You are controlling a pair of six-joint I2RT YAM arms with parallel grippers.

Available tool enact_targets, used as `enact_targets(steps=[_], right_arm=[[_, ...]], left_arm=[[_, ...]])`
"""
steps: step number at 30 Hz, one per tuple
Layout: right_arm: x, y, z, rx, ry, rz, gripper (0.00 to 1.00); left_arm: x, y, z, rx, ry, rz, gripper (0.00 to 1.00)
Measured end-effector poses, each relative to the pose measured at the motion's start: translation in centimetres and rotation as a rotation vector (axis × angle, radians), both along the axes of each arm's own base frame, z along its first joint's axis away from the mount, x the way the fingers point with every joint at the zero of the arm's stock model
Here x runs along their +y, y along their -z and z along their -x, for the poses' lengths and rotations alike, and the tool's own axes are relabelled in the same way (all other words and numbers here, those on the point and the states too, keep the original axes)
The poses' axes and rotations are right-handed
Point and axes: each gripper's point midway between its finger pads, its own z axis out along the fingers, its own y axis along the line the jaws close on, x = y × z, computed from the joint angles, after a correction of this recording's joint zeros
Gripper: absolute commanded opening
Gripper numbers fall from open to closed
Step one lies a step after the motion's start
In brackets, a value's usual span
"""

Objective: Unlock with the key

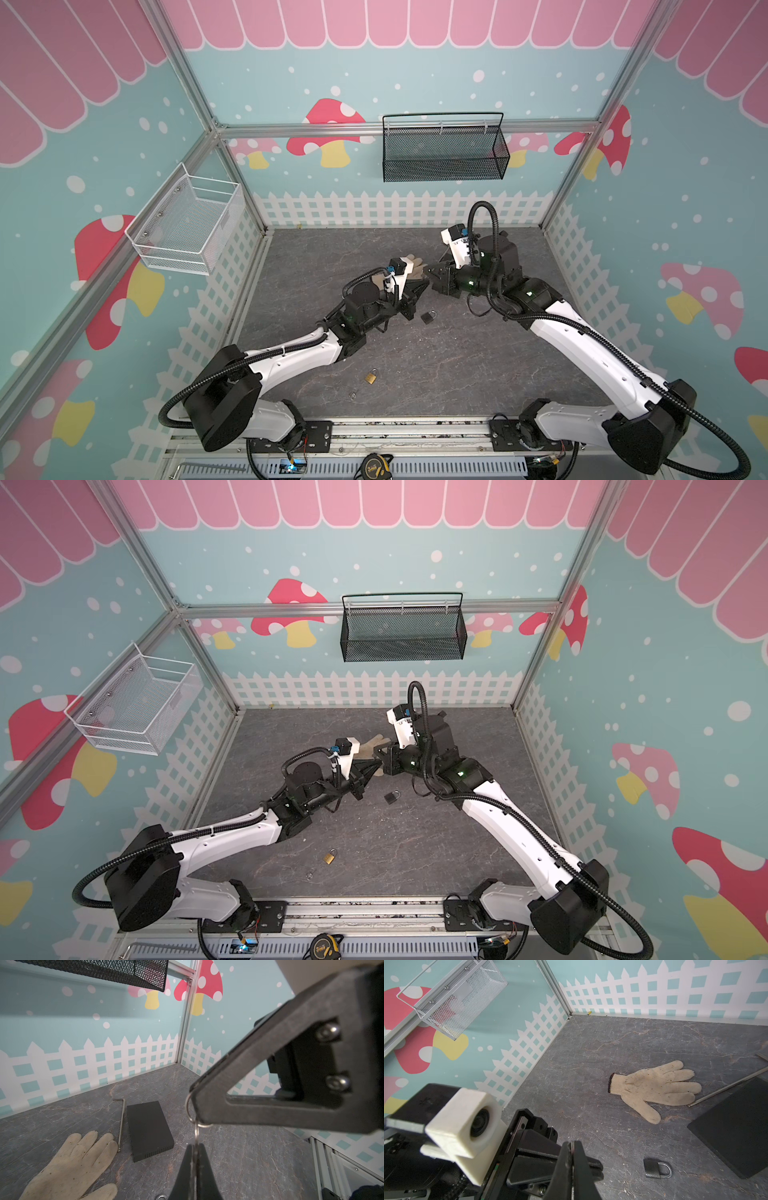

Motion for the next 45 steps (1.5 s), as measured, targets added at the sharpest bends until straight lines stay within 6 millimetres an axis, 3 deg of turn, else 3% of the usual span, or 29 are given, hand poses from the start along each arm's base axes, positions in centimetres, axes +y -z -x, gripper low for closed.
enact_targets(steps=[7, 15, 18, 25, 35, 45], right_arm=[[-0.6, -1.1, -0.1, -0.027, -0.029, -0.031, 0.34], [-0.9, -3.2, 0.8, -0.116, -0.17, -0.128, 0.44], [-0.8, -2.7, 1.3, -0.133, -0.24, -0.162, 0.52], [0.1, -0.7, 2.7, -0.159, -0.356, -0.189, 0.61], [0.7, -0.7, 3.0, -0.226, -0.426, -0.214, 0.54], [1.1, 0.5, 2.7, -0.221, -0.456, -0.208, 0.38]], left_arm=[[-0.4, 1.2, 1.2, 0.044, 0.09, -0.082, 0.0], [1.6, -0.4, 1.4, 0.078, 0.159, -0.086, 0.0], [1.9, -0.6, 1.2, 0.094, 0.18, -0.095, 0.0], [1.4, -1.5, 2.2, 0.099, 0.254, -0.107, 0.0], [1.0, -1.3, 2.9, 0.109, 0.307, -0.104, 0.0], [0.8, -1.8, 2.9, 0.102, 0.32, -0.098, 0.0]])
